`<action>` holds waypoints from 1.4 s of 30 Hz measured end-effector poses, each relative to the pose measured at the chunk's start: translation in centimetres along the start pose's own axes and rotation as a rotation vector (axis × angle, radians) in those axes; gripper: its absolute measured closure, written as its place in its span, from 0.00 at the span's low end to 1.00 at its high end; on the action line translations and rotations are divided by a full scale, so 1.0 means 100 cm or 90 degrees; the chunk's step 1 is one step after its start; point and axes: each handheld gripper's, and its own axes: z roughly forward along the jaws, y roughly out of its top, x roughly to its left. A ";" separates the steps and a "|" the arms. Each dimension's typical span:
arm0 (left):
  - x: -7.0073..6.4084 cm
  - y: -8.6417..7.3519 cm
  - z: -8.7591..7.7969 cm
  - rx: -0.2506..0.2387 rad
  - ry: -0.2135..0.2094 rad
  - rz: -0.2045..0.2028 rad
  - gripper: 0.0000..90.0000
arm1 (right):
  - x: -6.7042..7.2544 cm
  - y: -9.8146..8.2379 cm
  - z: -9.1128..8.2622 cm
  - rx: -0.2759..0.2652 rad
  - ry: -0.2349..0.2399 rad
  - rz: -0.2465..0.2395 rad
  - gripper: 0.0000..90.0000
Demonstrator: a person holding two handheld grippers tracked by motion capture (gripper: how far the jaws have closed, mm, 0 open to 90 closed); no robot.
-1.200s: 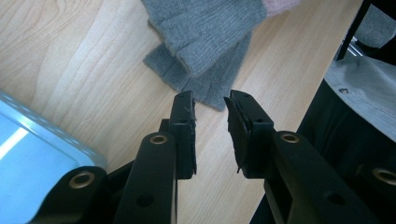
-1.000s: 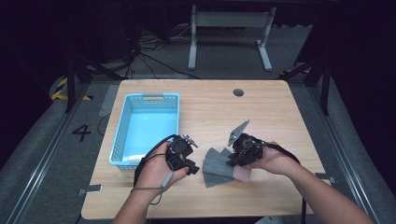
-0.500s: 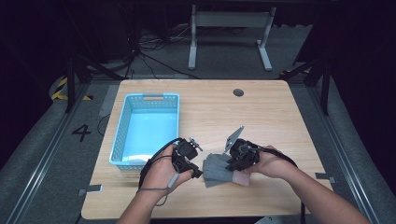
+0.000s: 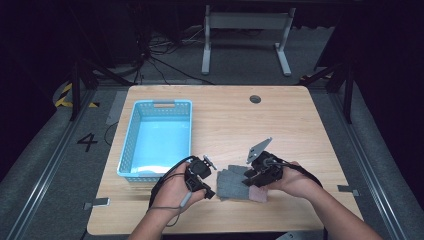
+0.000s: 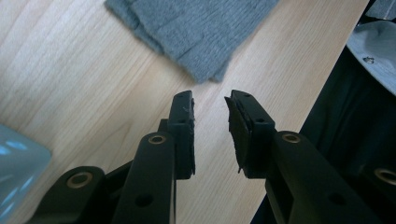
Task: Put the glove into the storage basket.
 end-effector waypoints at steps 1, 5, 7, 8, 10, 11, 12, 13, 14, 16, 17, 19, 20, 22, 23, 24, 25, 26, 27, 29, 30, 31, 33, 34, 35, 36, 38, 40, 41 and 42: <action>-0.001 0.001 0.001 -0.002 0.000 0.003 0.79 | 0.000 -0.002 -0.004 -0.013 0.002 0.007 0.72; -0.003 0.003 0.003 0.002 0.000 0.010 0.78 | -0.002 -0.011 -0.019 -0.068 -0.008 0.048 0.72; -0.004 0.004 0.003 0.004 0.000 0.013 0.78 | -0.005 -0.018 -0.026 -0.095 -0.018 0.067 0.72; -0.004 0.004 0.004 0.004 -0.001 0.013 0.78 | -0.006 -0.021 -0.029 -0.102 -0.024 0.074 0.72; -0.005 0.004 0.004 0.003 -0.001 0.015 0.78 | -0.008 -0.027 -0.033 -0.107 -0.034 0.082 0.70; -0.005 0.004 0.004 0.003 -0.001 0.016 0.78 | -0.009 -0.030 -0.035 -0.112 -0.038 0.086 0.70; -0.004 0.004 0.004 0.003 -0.001 0.016 0.78 | -0.010 -0.034 -0.037 -0.119 -0.045 0.086 0.70; -0.004 0.004 0.004 0.004 -0.001 0.017 0.78 | -0.011 -0.036 -0.038 -0.121 -0.048 0.086 0.70; -0.004 0.004 0.004 0.004 -0.002 0.017 0.78 | -0.013 -0.039 -0.039 -0.120 -0.053 0.090 0.70; -0.004 0.004 0.005 0.007 -0.002 0.019 0.78 | -0.017 -0.047 -0.044 -0.127 -0.059 0.105 0.70; -0.005 0.005 0.005 0.008 -0.004 0.019 0.79 | -0.017 -0.051 -0.045 -0.131 -0.061 0.111 0.71; -0.006 0.005 0.007 0.016 -0.009 0.022 0.79 | -0.018 -0.056 -0.048 -0.133 -0.063 0.121 0.71; -0.006 0.005 0.009 0.024 -0.013 0.023 0.79 | -0.019 -0.060 -0.049 -0.138 -0.066 0.126 0.71; -0.006 0.006 0.011 0.031 -0.016 0.024 0.79 | -0.018 -0.071 -0.049 -0.138 -0.068 0.135 0.72; -0.006 0.006 0.011 0.031 -0.016 0.024 0.79 | -0.018 -0.071 -0.049 -0.138 -0.068 0.135 0.72; -0.005 0.007 0.011 0.034 -0.014 0.029 0.79 | -0.019 -0.078 -0.048 -0.136 -0.059 0.143 0.72; -0.005 0.007 0.011 0.034 -0.014 0.029 0.79 | -0.019 -0.078 -0.048 -0.136 -0.059 0.143 0.72; -0.005 0.007 0.013 0.038 -0.015 0.027 0.79 | -0.019 -0.083 -0.045 -0.131 -0.055 0.148 0.72; -0.005 0.007 0.013 0.038 -0.015 0.027 0.79 | -0.019 -0.083 -0.045 -0.131 -0.055 0.148 0.72; -0.004 0.008 0.015 0.043 -0.017 0.025 0.79 | -0.020 -0.087 -0.042 -0.121 -0.051 0.151 0.72; -0.003 0.009 0.018 0.046 -0.019 0.028 0.78 | -0.021 -0.091 -0.040 -0.103 -0.049 0.152 0.72; -0.003 0.009 0.018 0.046 -0.019 0.028 0.78 | -0.021 -0.091 -0.040 -0.103 -0.049 0.152 0.72; -0.003 0.010 0.020 0.053 -0.021 0.032 0.78 | -0.022 -0.095 -0.038 -0.097 -0.037 0.153 0.72; -0.003 0.011 0.021 0.052 -0.023 0.029 0.78 | -0.021 -0.096 -0.037 -0.094 -0.037 0.155 0.72; -0.002 0.011 0.021 0.054 -0.025 0.030 0.78 | -0.022 -0.097 -0.035 -0.091 -0.037 0.150 0.73; -0.002 0.012 0.022 0.054 -0.025 0.029 0.78 | -0.022 -0.097 -0.033 -0.086 -0.037 0.149 0.73; 0.000 0.013 0.023 0.058 -0.026 0.027 0.78 | -0.021 -0.098 -0.028 -0.078 -0.036 0.148 0.74; 0.002 0.013 0.024 0.057 -0.027 0.026 0.78 | -0.022 -0.099 -0.023 -0.073 -0.036 0.145 0.75; 0.003 0.013 0.025 0.057 -0.027 0.025 0.78 | -0.022 -0.099 -0.021 -0.070 -0.038 0.145 0.75; 0.003 0.013 0.025 0.057 -0.026 0.025 0.78 | -0.022 -0.099 -0.021 -0.070 -0.038 0.145 0.75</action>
